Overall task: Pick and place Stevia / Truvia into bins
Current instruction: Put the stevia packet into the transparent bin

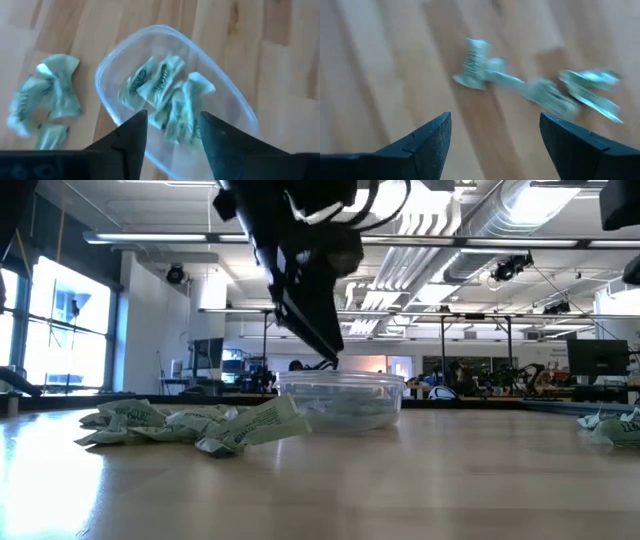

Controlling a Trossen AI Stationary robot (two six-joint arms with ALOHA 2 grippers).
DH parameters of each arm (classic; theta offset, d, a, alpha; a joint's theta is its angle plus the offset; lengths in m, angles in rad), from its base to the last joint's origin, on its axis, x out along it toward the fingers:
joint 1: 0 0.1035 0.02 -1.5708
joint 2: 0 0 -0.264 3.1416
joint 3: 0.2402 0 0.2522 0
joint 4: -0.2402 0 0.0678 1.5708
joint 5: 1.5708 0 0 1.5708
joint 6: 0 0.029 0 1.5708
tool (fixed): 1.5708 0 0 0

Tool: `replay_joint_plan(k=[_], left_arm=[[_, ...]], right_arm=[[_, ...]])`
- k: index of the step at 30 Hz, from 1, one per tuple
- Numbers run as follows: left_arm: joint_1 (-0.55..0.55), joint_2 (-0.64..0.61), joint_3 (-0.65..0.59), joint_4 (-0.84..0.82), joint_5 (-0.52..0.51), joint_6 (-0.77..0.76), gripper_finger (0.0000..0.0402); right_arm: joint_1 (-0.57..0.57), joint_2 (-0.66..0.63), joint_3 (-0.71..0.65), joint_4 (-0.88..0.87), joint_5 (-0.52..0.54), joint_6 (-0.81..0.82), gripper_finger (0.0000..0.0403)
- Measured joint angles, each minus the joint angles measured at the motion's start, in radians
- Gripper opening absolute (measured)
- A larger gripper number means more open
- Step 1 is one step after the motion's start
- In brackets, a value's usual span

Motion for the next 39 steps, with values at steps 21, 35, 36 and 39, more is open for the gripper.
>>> replay_joint_plan(k=[21, 35, 36, 39], left_arm=[[0.000, -0.041, -0.031, -0.280, -0.065, 0.128, 0.0142], [0.000, -0.112, -0.210, -0.214, -0.067, 0.108, 0.0129], [0.000, -0.125, -0.218, -0.206, -0.071, 0.107, 0.0129], [0.000, -0.152, -0.232, -0.187, -0.093, 0.104, 0.0129]], right_arm=[[-0.192, 0.220, -0.025, 0.359, -0.111, -0.244, 0.0266], [-0.199, 0.220, 0.080, 0.249, -0.112, -0.223, 0.0222], [-0.199, 0.222, 0.089, 0.242, -0.094, -0.242, 0.0222], [-0.199, 0.235, 0.093, 0.244, -0.086, -0.260, 0.0222]])
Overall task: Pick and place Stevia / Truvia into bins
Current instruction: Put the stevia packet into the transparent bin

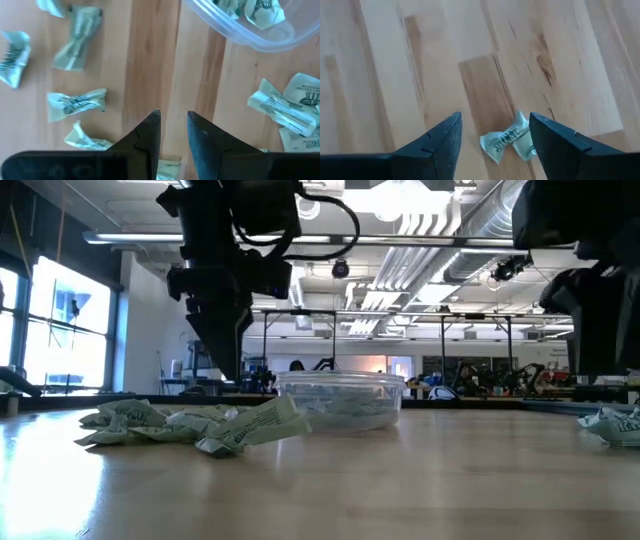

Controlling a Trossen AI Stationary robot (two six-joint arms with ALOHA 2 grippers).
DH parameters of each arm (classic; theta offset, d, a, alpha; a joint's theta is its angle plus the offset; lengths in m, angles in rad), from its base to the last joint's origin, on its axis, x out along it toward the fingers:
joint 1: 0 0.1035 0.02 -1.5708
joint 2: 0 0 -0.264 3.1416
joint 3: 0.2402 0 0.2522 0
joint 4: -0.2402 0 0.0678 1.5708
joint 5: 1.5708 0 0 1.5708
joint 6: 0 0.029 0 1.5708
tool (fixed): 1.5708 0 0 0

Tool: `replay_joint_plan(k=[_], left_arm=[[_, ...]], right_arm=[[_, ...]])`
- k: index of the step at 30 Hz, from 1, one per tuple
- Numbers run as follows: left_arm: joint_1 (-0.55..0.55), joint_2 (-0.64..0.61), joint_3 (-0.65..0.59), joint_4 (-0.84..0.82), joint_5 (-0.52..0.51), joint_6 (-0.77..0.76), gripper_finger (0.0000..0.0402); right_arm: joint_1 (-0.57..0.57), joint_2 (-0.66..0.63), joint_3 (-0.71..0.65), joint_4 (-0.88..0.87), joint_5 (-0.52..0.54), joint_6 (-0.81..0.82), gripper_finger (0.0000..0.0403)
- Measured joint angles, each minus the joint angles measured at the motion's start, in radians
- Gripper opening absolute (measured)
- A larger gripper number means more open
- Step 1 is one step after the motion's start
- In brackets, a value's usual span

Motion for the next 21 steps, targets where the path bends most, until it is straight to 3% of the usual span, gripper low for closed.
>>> replay_joint_plan(k=[12, 16, 21], left_arm=[[0.000, -0.025, -0.016, -0.021, -0.038, -0.003, 0.0129], [0.000, -0.025, -0.016, -0.024, -0.038, -0.003, 0.0129], [0.000, -0.024, -0.016, -0.025, -0.038, -0.005, 0.0129]], right_arm=[[-0.002, 0.124, -0.003, 0.024, -0.116, 0.059, 0.0189], [-0.002, 0.124, -0.003, 0.043, -0.116, 0.067, 0.0149], [-0.002, 0.125, -0.003, 0.031, -0.097, 0.063, 0.0071]])
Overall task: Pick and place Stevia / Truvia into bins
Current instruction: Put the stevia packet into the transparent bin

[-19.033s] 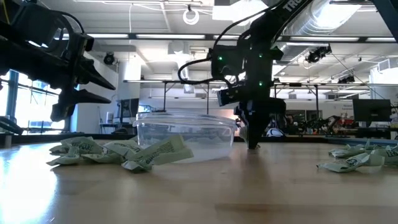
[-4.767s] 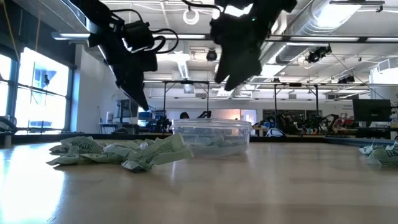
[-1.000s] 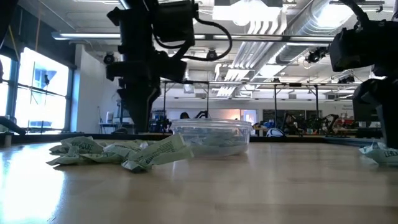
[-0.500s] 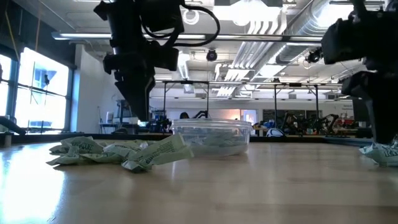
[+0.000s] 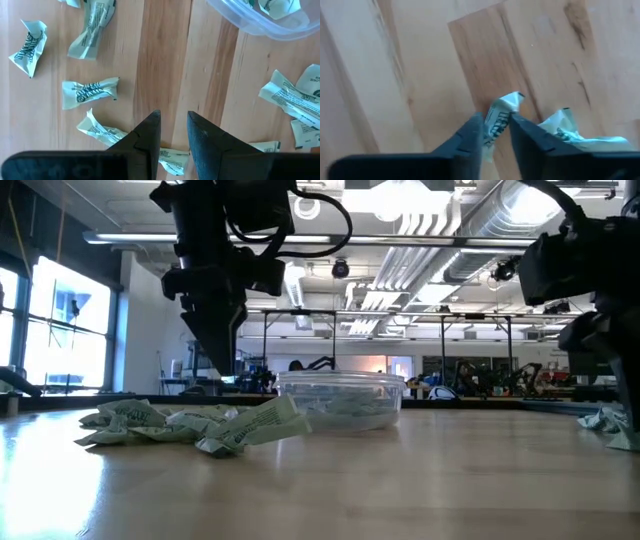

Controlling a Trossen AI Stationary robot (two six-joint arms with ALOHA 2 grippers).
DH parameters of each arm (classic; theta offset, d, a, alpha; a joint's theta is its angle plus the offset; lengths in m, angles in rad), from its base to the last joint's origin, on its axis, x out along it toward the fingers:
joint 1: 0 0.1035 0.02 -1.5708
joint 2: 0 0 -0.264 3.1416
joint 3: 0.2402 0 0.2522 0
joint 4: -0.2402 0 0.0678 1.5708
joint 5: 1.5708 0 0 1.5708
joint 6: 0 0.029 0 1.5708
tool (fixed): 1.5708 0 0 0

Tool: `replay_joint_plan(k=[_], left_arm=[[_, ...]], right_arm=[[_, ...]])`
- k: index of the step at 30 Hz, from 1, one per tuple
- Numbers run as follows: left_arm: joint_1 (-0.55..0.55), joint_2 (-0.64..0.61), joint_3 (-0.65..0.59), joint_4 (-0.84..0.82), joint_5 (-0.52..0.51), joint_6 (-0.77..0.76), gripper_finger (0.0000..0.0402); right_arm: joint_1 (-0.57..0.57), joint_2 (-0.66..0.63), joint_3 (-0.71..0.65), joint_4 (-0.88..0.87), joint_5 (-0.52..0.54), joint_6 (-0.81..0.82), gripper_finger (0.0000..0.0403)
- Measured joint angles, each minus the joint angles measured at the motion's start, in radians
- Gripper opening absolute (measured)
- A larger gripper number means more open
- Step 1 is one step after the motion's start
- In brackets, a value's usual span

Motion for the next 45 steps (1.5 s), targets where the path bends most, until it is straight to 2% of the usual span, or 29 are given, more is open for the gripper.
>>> replay_joint_plan(k=[3, 5, 10, 15, 19, 23, 26, 31, 35, 39, 45], left_arm=[[0.000, 0.000, 0.000, -0.019, 0.000, -0.013, 0.0129], [0.000, 0.000, 0.000, -0.045, 0.000, -0.026, 0.0129], [-0.001, -0.002, -0.001, -0.091, 0.000, -0.052, 0.0129], [-0.001, -0.014, -0.001, -0.092, 0.000, -0.055, 0.0129], [-0.001, -0.016, -0.001, -0.071, 0.000, -0.055, 0.0129], [-0.001, -0.016, -0.001, -0.067, 0.000, -0.056, 0.0129], [-0.001, -0.016, -0.001, -0.072, 0.000, -0.076, 0.0129], [-0.001, -0.016, -0.001, -0.078, 0.000, -0.081, 0.0129], [-0.001, -0.016, -0.001, -0.078, 0.000, -0.080, 0.0129], [-0.001, -0.016, -0.001, -0.076, 0.000, -0.080, 0.0129], [-0.001, -0.016, -0.001, -0.056, -0.012, -0.073, 0.0129]], right_arm=[[0.000, 0.011, 0.000, -0.012, 0.026, -0.013, 0.0022], [0.000, 0.031, 0.003, -0.005, 0.024, -0.027, 0.0006], [-0.010, 0.048, 0.010, 0.006, -0.010, 0.012, 0.0004], [-0.018, -0.006, 0.072, -0.043, 0.060, -0.039, 0.0008], [-0.013, -0.017, 0.102, -0.093, 0.061, -0.105, 0.0014], [-0.011, -0.018, 0.124, -0.114, 0.054, -0.157, 0.0048], [-0.031, -0.018, 0.165, -0.188, 0.111, -0.191, 0.0073], [-0.067, -0.019, 0.190, -0.237, 0.114, -0.277, 0.0065], [-0.044, -0.019, 0.176, -0.238, 0.056, -0.309, 0.0079], [0.003, -0.019, 0.176, -0.221, 0.043, -0.310, 0.0133], [0.054, 0.002, 0.176, -0.197, 0.087, -0.310, 0.0221]])
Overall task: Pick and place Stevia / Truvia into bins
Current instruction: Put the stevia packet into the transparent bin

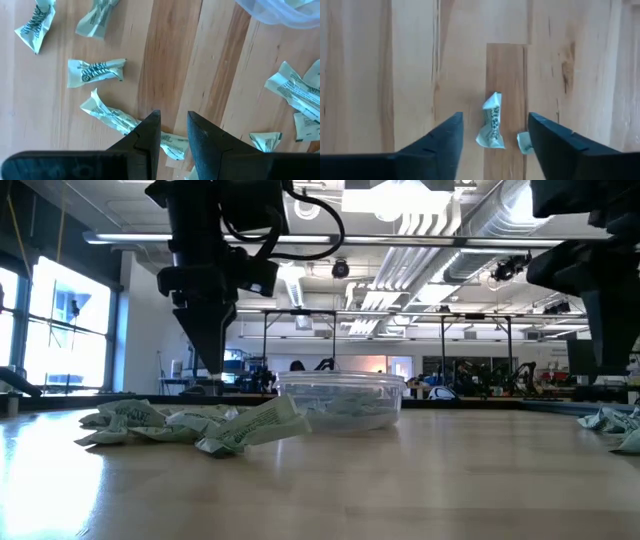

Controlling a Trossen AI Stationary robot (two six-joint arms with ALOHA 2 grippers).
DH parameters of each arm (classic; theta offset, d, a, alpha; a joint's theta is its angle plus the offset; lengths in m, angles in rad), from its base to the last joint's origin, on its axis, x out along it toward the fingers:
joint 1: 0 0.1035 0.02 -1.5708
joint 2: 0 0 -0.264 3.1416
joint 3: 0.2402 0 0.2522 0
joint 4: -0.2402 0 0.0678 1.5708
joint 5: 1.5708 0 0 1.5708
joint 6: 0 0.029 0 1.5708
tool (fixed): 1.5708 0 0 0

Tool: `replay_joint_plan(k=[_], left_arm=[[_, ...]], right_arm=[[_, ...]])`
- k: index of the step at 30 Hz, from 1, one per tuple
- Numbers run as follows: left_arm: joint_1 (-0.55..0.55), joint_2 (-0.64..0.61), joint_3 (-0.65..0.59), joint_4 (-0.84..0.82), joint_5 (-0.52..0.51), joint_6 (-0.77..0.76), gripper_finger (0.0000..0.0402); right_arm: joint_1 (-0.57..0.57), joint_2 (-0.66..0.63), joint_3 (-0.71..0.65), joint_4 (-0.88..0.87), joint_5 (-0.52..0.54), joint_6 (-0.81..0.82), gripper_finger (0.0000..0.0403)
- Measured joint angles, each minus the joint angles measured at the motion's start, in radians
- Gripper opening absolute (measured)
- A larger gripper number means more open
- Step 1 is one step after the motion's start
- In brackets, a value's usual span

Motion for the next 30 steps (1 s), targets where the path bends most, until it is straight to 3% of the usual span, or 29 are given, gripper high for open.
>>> replay_joint_plan(k=[4, 9, 13, 23, 27, 30], left_arm=[[0.000, 0.000, 0.000, 0.008, -0.003, 0.002, 0.0129], [0.000, 0.000, 0.000, -0.002, -0.003, 0.002, 0.0129], [0.000, 0.000, 0.000, -0.014, -0.004, 0.003, 0.0129], [0.000, 0.000, 0.001, -0.014, -0.006, 0.022, 0.0129], [0.000, 0.000, 0.001, -0.032, -0.006, 0.021, 0.0129], [0.000, 0.000, 0.001, -0.050, -0.006, -0.005, 0.0129]], right_arm=[[0.001, 0.062, 0.000, 0.039, -0.041, 0.003, 0.0238], [0.001, 0.140, 0.000, 0.047, -0.067, 0.063, 0.0225], [0.001, 0.150, 0.001, 0.048, -0.079, 0.075, 0.0184], [-0.003, 0.166, -0.009, 0.065, -0.106, 0.081, 0.0018], [-0.027, 0.150, -0.012, 0.057, -0.129, 0.073, 0.0012], [-0.068, 0.108, -0.017, 0.024, -0.082, 0.067, 0.0005]])
